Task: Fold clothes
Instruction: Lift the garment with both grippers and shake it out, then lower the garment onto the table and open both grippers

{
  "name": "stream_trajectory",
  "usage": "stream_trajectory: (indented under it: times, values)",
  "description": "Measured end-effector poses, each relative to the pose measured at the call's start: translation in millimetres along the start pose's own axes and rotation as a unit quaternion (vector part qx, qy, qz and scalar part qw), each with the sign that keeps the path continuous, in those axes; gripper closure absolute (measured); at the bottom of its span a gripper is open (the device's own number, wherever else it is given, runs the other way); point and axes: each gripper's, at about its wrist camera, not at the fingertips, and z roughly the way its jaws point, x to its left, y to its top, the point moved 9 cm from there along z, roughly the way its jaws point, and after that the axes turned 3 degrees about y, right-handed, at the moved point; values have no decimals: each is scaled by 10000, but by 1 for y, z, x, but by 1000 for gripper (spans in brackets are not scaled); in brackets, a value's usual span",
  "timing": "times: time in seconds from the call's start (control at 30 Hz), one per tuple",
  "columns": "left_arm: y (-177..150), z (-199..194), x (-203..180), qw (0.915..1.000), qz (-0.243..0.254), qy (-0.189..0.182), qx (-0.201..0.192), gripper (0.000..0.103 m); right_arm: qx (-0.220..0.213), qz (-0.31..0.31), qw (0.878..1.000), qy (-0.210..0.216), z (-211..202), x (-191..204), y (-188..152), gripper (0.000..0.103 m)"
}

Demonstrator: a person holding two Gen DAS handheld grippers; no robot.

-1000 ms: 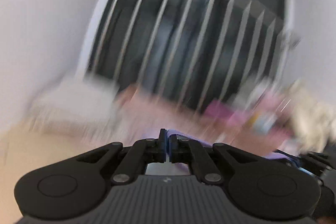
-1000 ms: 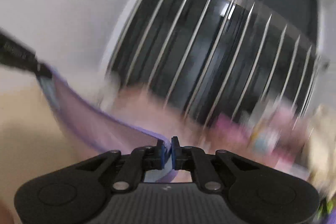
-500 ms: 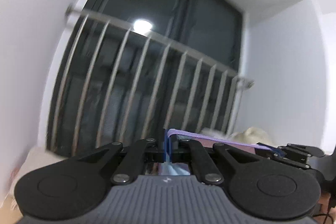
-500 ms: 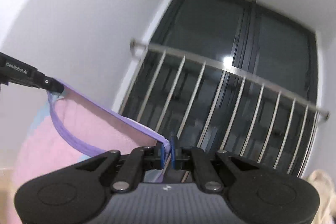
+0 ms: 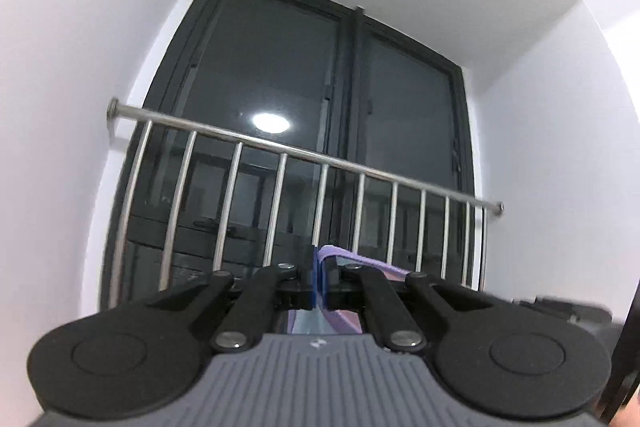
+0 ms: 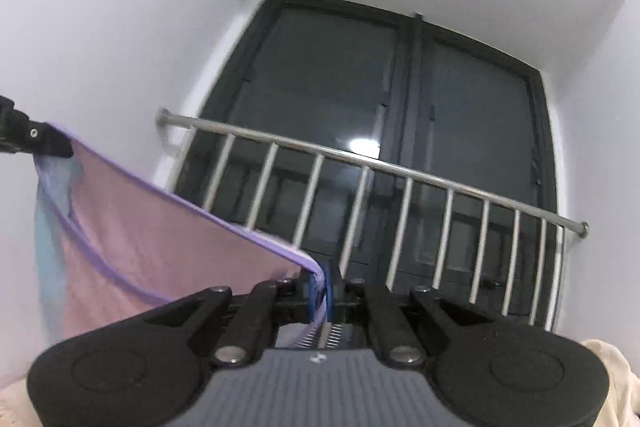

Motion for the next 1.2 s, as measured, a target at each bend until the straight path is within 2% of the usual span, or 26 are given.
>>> stream_trajectory:
  times: [0.1,0.2,0.27,0.37,0.43,0.5,0.57,0.6,0.63,0.67,0.7,0.77,0.8,0.87,0.93,1.03,1.1,1.13,1.2]
  values:
    - [-70,-17,1,9975,6,122,701,101,520,-64,9975,469,-24,8,-45,98]
    - [-176,-36,4,9869,-34,300,1582,101,1435,-69,9862,821,-47,30,-137,98]
    - [-261,-53,4,9715,-256,317,2335,101,2070,-186,9735,959,-69,49,-207,98]
    - [-374,-84,-2,9385,-676,286,3374,101,3016,-69,9471,1096,-109,70,-313,99]
    - [-411,-109,-11,9239,-929,229,3706,101,3408,95,9325,1195,-135,75,-354,99]
    - [-423,-133,-19,9154,-1243,163,3825,99,3689,115,9216,1200,-160,77,-380,99]
    - [-422,-151,-31,9065,-1376,-235,3984,68,3850,190,9145,1230,-180,74,-391,94]
    - [-415,-154,-33,9066,-1390,-411,3962,45,3827,304,9136,1338,-184,71,-383,86]
    - [-406,-156,-32,9086,-1405,-536,3897,45,3800,418,9126,1449,-188,69,-375,79]
    - [-396,-154,-25,9125,-1416,-499,3806,44,3737,518,9123,1594,-194,70,-366,66]
    - [-386,-150,-15,9170,-1425,-396,3704,44,3652,626,9130,1705,-200,71,-357,61]
    - [-378,-134,22,9232,-1425,125,3567,44,3446,941,9124,1999,-203,81,-339,60]
    - [-375,-126,43,9250,-1421,412,3501,44,3395,1050,9081,2217,-198,92,-337,57]
    - [-381,-102,80,9207,-1168,963,3597,44,3326,1199,8966,2669,-187,119,-338,56]
    - [-393,-75,102,9135,-1052,1234,3732,44,3347,1238,8878,2906,-172,150,-350,56]
    - [-405,-34,124,9044,-1185,1445,3835,44,3506,1289,8740,3109,-150,189,-368,64]
    - [-409,-14,133,8995,-1287,1583,3863,44,3650,1247,8654,3198,-147,204,-373,96]
    - [-413,-4,135,8980,-1303,1590,3891,43,3736,1209,8614,3224,-151,208,-376,99]
    - [-421,19,133,8952,-1271,1624,3951,43,3789,1143,8606,3203,-161,204,-378,100]
